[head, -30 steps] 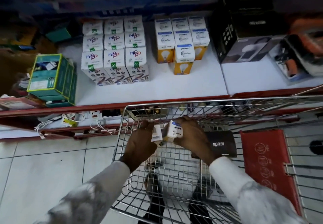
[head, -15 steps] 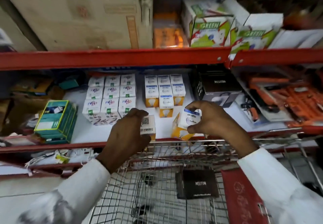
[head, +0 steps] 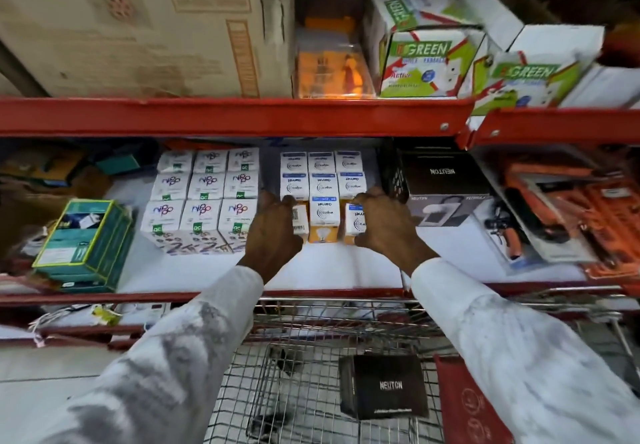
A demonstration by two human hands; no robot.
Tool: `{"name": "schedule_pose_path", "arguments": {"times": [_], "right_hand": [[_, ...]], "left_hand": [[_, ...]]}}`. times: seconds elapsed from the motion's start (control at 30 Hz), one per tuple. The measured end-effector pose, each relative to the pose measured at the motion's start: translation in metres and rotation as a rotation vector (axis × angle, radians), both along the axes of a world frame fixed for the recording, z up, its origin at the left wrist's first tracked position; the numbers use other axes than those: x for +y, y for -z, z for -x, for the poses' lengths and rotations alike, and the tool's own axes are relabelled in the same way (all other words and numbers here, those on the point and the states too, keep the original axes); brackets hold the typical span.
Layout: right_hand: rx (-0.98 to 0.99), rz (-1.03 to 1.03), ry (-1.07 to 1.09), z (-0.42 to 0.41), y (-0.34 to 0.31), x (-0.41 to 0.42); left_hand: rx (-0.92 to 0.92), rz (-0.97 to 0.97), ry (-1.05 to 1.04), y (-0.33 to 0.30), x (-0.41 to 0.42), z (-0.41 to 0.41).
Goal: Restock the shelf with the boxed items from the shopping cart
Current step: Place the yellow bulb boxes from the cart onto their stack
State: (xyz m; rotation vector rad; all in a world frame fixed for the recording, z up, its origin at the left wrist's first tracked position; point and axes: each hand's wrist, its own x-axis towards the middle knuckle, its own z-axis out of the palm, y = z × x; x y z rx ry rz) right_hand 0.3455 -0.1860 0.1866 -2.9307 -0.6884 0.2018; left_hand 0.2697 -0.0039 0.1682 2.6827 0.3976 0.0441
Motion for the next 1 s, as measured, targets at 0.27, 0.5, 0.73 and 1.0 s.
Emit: {"name": "schedule_pose_path", "arguments": {"times": [0.27,0.5,0.73,1.0], "right_hand": [[0.024,-0.054,0.006,-0.01,0.023,0.004],[0.025,-0.059,-0.015,0.002,0.03,-0.009],[-0.083,-0.043,-0.044,0.076,0.034,-0.05],[0.05,-0.237,0.146,0.186,0.096,-0.146]], "left_hand": [[-0.085,-0.037,-0.026,0.041,0.009,-0.02],[-0.071,-0.083,0.03,0.035,0.007,-0.005],[-0.126,-0.125,0.148,0.003,-0.037,0.068],[0.012,-0.016,0.276,0.087,-0.106,0.165]]}}
